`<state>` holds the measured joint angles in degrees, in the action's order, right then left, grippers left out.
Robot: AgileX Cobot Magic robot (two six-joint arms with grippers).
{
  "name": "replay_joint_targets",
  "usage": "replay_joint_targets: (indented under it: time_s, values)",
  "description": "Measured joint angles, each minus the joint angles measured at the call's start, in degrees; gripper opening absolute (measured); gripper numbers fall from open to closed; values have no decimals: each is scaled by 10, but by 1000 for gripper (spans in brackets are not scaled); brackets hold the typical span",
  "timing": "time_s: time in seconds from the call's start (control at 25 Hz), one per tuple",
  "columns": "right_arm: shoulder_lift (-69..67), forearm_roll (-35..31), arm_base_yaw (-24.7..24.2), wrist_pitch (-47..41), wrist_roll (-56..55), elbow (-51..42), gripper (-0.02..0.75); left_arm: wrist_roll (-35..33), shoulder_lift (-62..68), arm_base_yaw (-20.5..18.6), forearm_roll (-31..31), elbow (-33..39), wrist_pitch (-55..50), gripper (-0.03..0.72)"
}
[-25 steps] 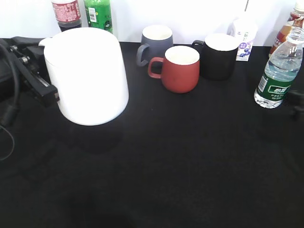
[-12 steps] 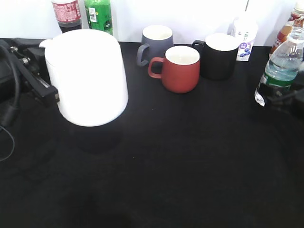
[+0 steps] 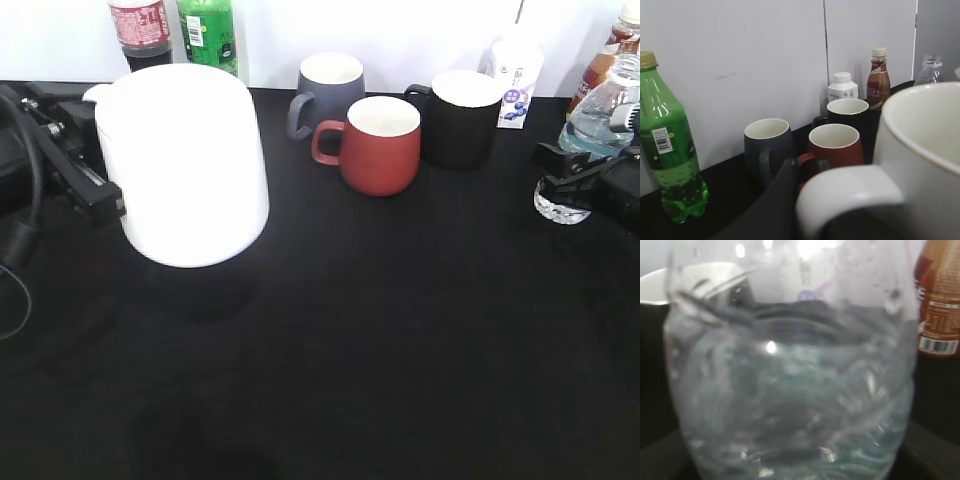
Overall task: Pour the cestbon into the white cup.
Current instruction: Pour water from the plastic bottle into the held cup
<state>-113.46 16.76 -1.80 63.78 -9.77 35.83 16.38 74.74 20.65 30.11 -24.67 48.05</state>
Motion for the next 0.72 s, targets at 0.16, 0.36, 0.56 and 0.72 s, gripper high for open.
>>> replay_joint_targets:
  time_s: [0.16, 0.36, 0.56, 0.72]
  values:
    - [-1, 3, 0, 9, -2, 0, 491, 0, 0, 0, 0, 0, 0, 61]
    - [-1, 6, 0, 28, -2, -1, 491, 0, 0, 0, 0, 0, 0, 61]
    - [93, 186, 0, 28, -2, -2, 491, 17, 1, 40, 26, 0, -4, 61]
    - [233, 365, 0, 6, -14, -2, 491, 19, 60, 115, 25, -21, -6, 61]
